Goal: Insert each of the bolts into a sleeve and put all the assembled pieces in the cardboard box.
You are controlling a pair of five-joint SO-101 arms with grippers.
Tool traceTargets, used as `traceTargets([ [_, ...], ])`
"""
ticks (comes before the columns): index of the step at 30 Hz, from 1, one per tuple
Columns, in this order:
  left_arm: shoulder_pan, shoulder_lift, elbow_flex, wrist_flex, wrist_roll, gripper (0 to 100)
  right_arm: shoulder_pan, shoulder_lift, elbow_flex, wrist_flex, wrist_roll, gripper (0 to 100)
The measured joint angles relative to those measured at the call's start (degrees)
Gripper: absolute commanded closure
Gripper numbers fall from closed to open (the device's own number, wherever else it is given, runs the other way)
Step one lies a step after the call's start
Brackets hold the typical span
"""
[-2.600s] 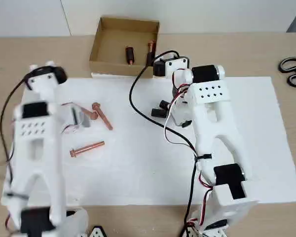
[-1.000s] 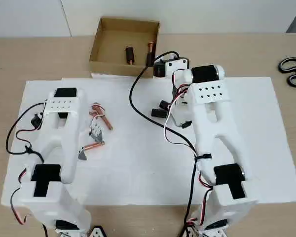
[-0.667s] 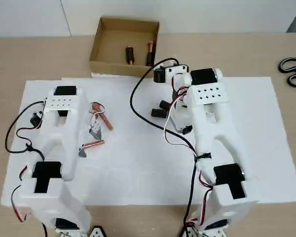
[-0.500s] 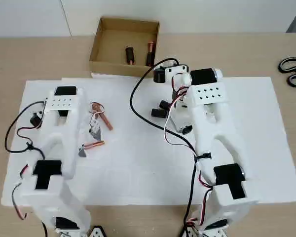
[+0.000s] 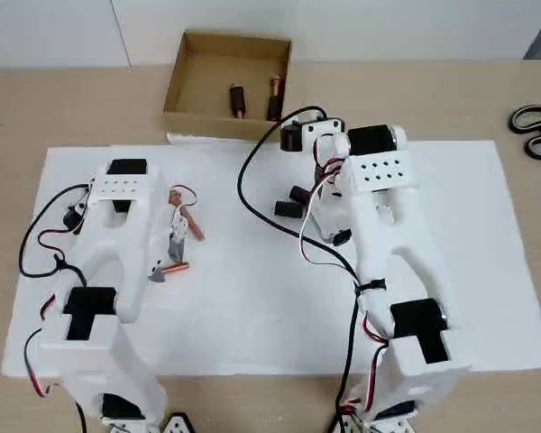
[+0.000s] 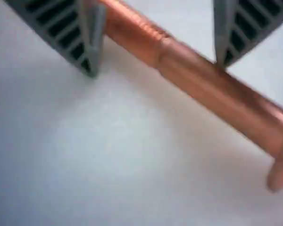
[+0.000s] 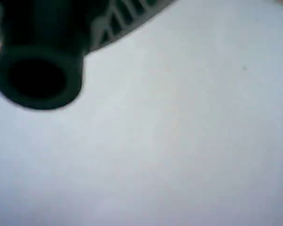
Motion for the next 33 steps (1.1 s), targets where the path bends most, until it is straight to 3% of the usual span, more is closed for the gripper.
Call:
traceTargets([
  [5, 0.09, 2.46, -3.52, 0.97, 0.18, 99, 0.00, 0.00, 0.00, 0.00, 0.00, 99.5],
  [17, -0.18, 3.96, -8.00, 6.86, 0.00, 99, 0.00, 0.00, 0.00, -0.18, 0.00, 99.5],
  [21, -0.18, 3.96, -10.55, 8.26, -4.40, 99, 0.00, 0.00, 0.00, -0.35, 0.00, 99.5],
  [27, -0.18, 4.04, -12.92, 8.62, -22.42, 98, 0.00, 0.00, 0.00, -0.35, 0.00, 99.5],
  [33, -0.62, 4.48, -13.71, 8.70, -55.21, 99, 0.00, 0.00, 0.00, -0.35, 0.00, 99.5],
])
